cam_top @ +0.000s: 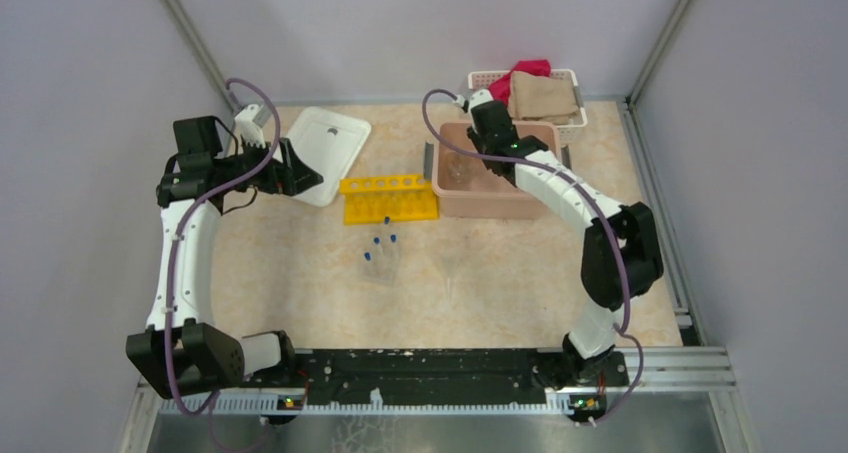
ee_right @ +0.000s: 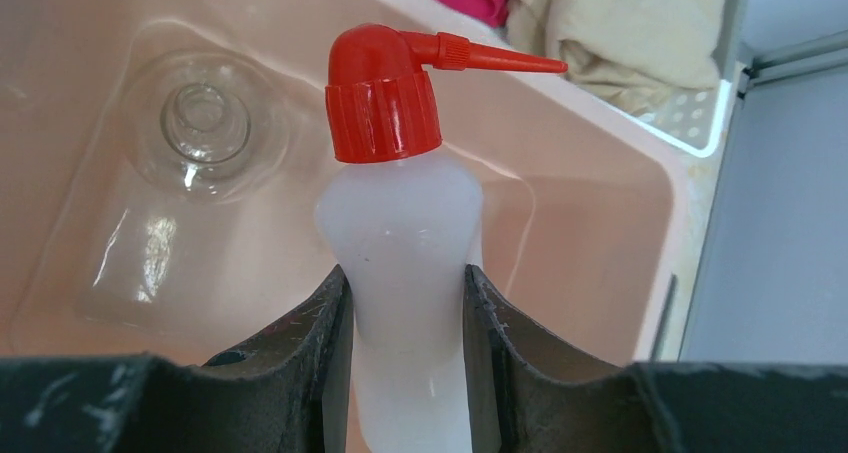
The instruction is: Organize the chemistry lab equipment
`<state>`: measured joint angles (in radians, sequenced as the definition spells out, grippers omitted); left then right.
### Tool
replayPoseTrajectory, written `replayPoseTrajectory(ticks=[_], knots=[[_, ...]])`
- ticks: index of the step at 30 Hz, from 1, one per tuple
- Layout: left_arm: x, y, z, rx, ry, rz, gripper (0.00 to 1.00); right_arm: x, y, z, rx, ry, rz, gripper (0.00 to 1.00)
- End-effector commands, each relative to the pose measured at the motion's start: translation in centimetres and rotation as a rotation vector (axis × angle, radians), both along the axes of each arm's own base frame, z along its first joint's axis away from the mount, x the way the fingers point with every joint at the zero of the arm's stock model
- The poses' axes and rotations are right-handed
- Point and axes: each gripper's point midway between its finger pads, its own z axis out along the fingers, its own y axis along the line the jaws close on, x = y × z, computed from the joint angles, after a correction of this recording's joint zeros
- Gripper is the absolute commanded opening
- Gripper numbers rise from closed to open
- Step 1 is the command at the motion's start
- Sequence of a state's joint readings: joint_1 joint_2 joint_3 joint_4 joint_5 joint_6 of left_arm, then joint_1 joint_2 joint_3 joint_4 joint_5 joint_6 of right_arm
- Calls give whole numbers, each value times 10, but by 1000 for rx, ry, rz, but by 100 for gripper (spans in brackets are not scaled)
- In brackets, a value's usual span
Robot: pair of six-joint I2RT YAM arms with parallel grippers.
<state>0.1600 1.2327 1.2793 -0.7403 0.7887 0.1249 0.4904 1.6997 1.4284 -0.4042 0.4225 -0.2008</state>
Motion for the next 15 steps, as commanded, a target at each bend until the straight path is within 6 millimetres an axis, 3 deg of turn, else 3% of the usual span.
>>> replayPoseTrajectory(ticks=[1,5,9,11,13,15], knots=[[1,2,10,7,-45,-3,99,8,13,-14,30,-5,14,18],[1,4,10,22,-46,2,99,7,16,-31,43,24,15,18],[1,4,9,25,-44,2,99,6,19,-37,104,53,25,26],[1,4,9,25,-44,2,99,6,22,-37,136,67,32,36],[1,4,9,24,-43,2,99,5,24,-34,153,72,39,54],[2,4,8,21,-37,3,99,5,25,-27,162,61,38,63]])
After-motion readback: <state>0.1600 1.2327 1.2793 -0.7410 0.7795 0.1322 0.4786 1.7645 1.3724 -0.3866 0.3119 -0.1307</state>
